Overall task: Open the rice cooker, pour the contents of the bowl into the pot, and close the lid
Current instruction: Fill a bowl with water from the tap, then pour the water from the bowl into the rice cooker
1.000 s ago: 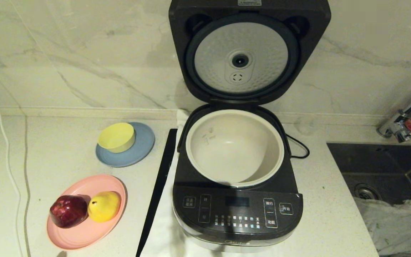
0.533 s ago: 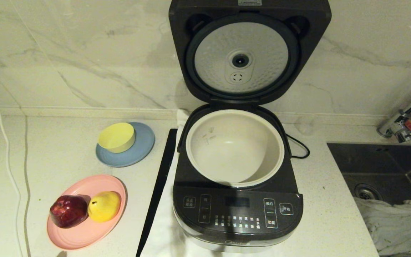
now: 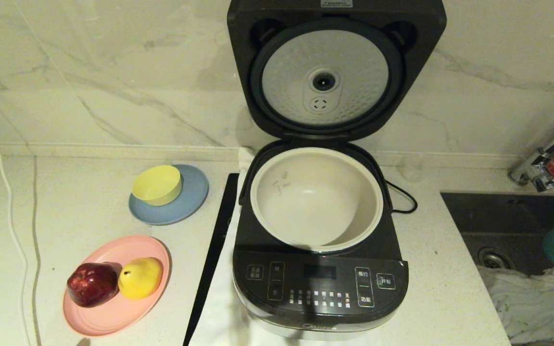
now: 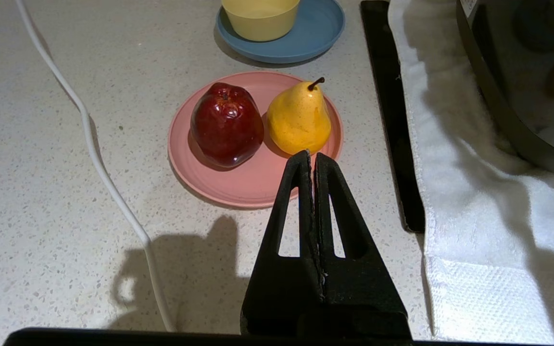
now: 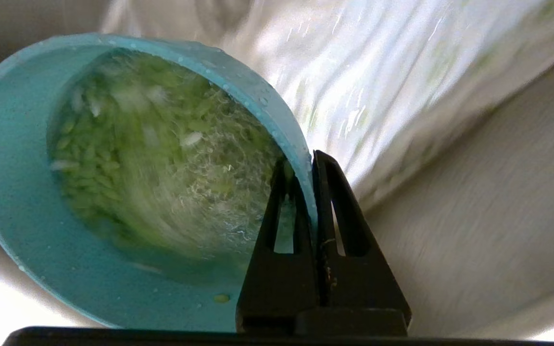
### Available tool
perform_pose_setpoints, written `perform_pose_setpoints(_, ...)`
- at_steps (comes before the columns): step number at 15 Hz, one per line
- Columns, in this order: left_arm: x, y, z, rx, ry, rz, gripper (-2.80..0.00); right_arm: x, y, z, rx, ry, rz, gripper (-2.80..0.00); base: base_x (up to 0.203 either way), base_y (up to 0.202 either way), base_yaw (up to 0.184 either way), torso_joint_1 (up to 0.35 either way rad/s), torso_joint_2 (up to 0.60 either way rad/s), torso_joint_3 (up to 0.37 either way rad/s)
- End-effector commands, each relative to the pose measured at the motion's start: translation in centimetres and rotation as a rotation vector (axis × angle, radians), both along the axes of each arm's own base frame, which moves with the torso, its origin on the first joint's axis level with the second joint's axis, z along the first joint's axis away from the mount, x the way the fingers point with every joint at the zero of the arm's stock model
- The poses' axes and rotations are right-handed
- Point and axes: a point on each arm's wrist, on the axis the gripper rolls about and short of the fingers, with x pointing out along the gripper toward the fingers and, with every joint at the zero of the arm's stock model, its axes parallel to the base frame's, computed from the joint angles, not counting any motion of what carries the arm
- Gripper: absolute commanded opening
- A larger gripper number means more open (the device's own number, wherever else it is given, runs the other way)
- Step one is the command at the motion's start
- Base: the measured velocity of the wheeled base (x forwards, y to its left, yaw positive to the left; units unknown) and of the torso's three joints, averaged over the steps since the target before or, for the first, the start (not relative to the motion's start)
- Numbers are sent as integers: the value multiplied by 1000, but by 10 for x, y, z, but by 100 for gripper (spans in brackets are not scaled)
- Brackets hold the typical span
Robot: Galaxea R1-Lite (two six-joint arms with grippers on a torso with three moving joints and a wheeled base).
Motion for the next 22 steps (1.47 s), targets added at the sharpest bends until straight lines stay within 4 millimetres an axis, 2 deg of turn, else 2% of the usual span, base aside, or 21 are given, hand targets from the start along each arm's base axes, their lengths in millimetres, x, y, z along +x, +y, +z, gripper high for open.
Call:
perform_pose_setpoints(1, 1, 0, -2, 0, 7, 0, -280, -10, 41, 21, -16, -7, 81, -280, 0, 0, 0, 0, 0, 0)
perform_pose_setpoints(8, 1, 0, -2, 0, 7, -1, -280, -10, 173, 76, -148, -68, 387, -280, 0, 0, 0, 0, 0, 0)
perform_pose_setpoints(14, 1, 0, -2, 0, 7, -3, -280, -15, 278, 115, -300, -152, 552, -280, 0, 0, 0, 0, 0, 0)
perform_pose_setpoints(17, 1, 0, -2, 0, 7, -2, -280, -15, 309, 139, -329, -223, 587, -280, 0, 0, 0, 0, 0, 0)
perform_pose_setpoints(22, 1, 0, -2, 0, 7, -3, -280, -7, 336, 176, -305, -248, 659, -280, 0, 0, 0, 0, 0, 0)
